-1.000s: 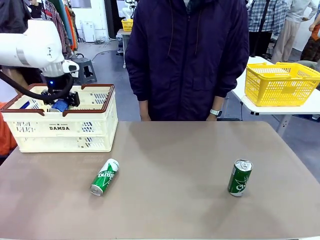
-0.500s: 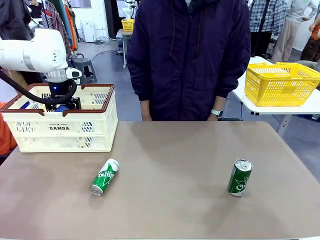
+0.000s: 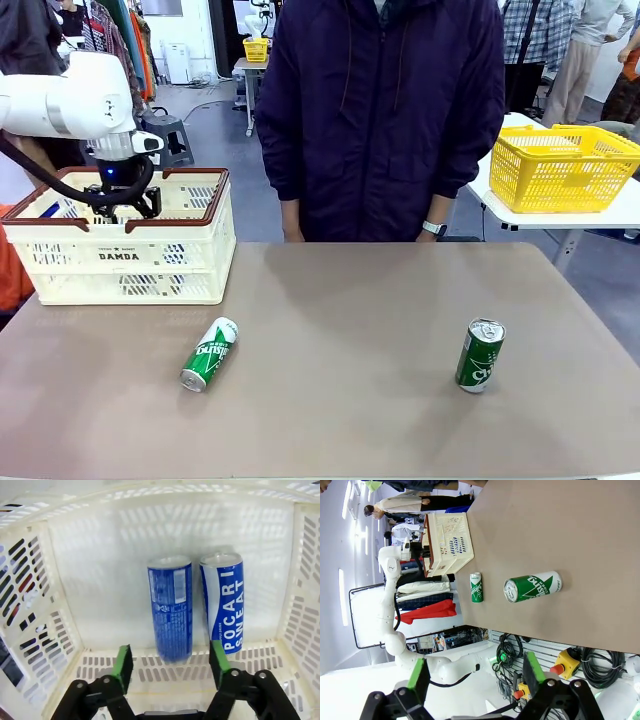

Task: Place the drinks into the Shopping basket.
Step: Pick up one drink and place it into the Shopping basket.

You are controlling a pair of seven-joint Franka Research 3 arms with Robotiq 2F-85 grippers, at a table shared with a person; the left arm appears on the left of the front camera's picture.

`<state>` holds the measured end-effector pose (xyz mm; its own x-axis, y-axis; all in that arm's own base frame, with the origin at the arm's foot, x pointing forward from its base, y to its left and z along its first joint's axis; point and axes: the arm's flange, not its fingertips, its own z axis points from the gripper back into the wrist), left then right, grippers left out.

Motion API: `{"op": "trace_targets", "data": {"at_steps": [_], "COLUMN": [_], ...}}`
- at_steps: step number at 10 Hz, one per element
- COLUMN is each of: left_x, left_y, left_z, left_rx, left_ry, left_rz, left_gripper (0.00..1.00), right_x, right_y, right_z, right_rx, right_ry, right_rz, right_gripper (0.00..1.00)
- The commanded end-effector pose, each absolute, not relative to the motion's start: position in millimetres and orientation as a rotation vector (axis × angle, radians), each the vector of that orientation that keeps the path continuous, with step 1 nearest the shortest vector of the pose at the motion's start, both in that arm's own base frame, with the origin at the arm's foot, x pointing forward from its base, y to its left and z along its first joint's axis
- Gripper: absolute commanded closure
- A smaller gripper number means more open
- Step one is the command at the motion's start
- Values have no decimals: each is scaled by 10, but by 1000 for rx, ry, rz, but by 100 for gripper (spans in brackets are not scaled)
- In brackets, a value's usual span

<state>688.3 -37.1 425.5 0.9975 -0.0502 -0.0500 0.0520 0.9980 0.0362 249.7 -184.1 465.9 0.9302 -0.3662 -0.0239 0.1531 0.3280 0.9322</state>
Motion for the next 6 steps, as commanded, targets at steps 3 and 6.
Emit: {"op": "trace_targets", "data": {"at_steps": [3, 6], "left_x": [6882, 6793], "left_y": [-305, -49], "left_z": [4405, 4902], "left_rx": [-33, -295], "left_ry": [12, -48], "left_rz": [-29, 35], "left_gripper": [0, 0], "right_x": [2495, 2495], "right_y": [-1854, -1854], "right_z": [4703, 4703], "right_rx": [1204, 1204], "right_ry": [-205, -205], "right_rz": [-342, -342], "right_gripper": [0, 0]}}
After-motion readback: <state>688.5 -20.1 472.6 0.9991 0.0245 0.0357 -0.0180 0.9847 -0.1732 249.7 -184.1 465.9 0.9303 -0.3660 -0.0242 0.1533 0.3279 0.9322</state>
